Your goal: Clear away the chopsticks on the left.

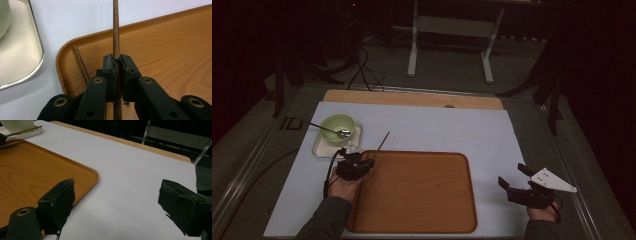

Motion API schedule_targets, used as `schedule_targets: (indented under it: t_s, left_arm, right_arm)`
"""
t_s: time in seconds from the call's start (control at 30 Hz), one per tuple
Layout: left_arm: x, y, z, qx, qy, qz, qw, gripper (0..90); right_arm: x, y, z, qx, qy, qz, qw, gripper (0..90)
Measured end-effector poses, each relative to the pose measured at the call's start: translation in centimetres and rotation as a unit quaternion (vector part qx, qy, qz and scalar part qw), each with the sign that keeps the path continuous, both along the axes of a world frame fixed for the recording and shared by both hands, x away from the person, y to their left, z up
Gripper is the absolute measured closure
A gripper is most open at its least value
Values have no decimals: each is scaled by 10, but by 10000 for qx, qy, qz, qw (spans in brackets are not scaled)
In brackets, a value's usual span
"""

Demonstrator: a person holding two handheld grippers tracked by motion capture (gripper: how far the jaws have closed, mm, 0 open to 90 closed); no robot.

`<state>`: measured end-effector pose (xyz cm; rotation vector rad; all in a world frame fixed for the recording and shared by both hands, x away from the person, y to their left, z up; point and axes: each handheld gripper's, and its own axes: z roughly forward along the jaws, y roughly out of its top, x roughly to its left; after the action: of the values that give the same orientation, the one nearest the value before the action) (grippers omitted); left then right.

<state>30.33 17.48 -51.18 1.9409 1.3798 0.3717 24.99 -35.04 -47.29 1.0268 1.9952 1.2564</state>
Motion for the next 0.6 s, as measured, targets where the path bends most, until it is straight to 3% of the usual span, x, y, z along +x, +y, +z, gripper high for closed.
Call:
schedule_targets:
  t_s: [0.37,0.6]
  left_arm:
    - [-6,-1,-7,-136,28,130,9998,837]
    - [-8,-1,-11,-101,65,112,9999,834]
  right_arm:
    - [0,0,0,10,-9,4,10000,136]
    - [0,0,0,-2,-5,12,10000,136]
